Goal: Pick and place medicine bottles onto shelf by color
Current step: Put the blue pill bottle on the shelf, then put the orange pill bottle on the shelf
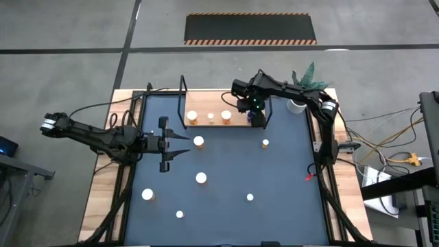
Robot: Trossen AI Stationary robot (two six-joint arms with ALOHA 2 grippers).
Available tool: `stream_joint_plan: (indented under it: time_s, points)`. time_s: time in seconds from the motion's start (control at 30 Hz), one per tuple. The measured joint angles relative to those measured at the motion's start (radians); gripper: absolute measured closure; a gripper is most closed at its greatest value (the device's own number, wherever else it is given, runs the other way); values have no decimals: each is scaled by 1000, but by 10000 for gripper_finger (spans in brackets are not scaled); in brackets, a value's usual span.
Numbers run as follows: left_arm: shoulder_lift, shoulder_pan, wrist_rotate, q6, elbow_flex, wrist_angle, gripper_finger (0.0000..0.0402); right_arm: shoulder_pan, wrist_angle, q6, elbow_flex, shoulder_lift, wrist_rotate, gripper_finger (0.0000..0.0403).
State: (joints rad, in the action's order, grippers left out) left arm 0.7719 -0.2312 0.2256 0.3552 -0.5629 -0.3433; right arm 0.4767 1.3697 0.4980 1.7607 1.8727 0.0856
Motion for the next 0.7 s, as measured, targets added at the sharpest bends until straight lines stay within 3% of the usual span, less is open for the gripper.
stream_joint_plan:
  time_s: [0.37, 0.57, 0.7]
  points:
    - [0, 0, 0, 2, 0, -1, 244, -41, 1, -68, 0, -56, -5, 153]
    - [0, 0, 0, 2, 0, -9, 244, -98, 6, -186, 23, -122, -14, 157]
    - [0, 0, 0, 2, 0, -13, 244, -172, -101, -279, -27, -215, -42, 169]
